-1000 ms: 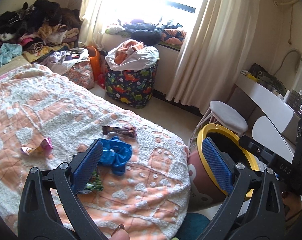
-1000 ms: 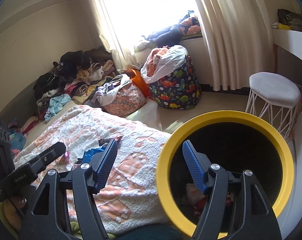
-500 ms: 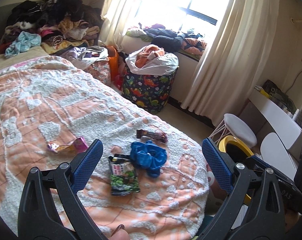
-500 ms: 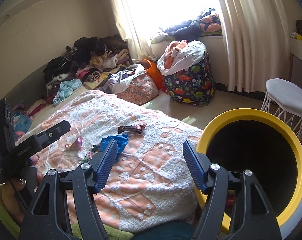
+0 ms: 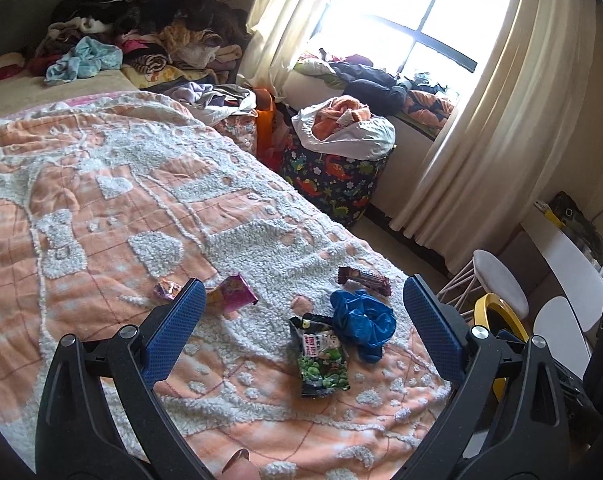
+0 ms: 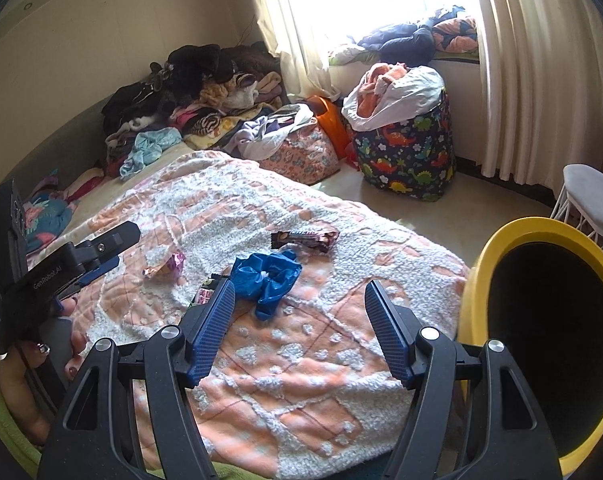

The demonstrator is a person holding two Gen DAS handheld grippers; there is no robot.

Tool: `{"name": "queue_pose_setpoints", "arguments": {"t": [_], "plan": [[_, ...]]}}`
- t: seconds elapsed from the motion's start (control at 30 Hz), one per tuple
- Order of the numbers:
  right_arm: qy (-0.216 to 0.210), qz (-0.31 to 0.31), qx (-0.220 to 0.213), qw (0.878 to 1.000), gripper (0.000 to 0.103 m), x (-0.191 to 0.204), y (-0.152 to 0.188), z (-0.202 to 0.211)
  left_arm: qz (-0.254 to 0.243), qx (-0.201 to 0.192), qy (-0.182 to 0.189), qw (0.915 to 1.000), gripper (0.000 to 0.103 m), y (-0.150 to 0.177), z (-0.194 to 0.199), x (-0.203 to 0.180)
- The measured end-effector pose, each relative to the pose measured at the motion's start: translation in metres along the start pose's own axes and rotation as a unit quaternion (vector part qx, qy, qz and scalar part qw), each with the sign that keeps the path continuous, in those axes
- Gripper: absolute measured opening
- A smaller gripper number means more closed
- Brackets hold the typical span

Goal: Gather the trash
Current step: 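Move both open tools back over the wrappers on the quilt, then grasp the pink wrapper with the left tool while the right tool grasps the blue wrapper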

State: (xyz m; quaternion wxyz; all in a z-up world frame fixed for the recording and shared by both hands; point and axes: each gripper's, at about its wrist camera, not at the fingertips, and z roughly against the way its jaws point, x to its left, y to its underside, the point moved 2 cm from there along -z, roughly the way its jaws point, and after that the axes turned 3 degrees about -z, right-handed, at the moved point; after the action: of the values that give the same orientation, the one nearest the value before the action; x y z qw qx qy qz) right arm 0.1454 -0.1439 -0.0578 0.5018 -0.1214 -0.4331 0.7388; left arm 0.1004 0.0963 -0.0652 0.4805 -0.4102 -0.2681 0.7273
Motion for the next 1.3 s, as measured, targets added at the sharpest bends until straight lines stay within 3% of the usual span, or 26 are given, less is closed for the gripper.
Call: {"name": "queue_pose_setpoints", "arguments": {"t": [0.5, 0.63, 0.93, 1.07, 1.13, 1.23, 1.3], "plan": [[-0.01, -0.029, 0.048, 0.998, 0.065, 0.001, -0.003, -0.051, 0.075, 0.018, -0.048, 0.9959, 0.091, 0.006, -0.018, 0.059], [-0.012, -0.04, 0.068, 0.997, 0.059, 0.001, -0.004, -0.069, 0.095, 0.033, -0.048, 0.9938, 0.072, 0.011, -0.028, 0.069], [-0.036, -0.089, 0.119, 0.988, 0.056, -0.005, -0.002, -0.115, 0.128, 0.049, -0.038, 0.9898, 0.062, 0.018, -0.04, 0.08], [-0.062, -0.092, 0.142, 0.984, 0.019, -0.003, 0.006, -0.124, 0.138, 0.052, -0.035, 0.9885, 0.049, 0.019, -0.044, 0.083], [-0.065, -0.09, 0.137, 0.984, 0.013, -0.002, 0.008, -0.119, 0.141, 0.053, -0.039, 0.9877, 0.039, 0.02, -0.045, 0.084], [-0.065, -0.091, 0.125, 0.986, 0.004, -0.003, 0.011, -0.109, 0.139, 0.06, -0.05, 0.9873, 0.008, 0.022, -0.046, 0.085], [-0.063, -0.094, 0.115, 0.987, 0.003, -0.005, 0.012, -0.101, 0.136, 0.063, -0.045, 0.9877, 0.008, 0.024, -0.046, 0.084]]}}
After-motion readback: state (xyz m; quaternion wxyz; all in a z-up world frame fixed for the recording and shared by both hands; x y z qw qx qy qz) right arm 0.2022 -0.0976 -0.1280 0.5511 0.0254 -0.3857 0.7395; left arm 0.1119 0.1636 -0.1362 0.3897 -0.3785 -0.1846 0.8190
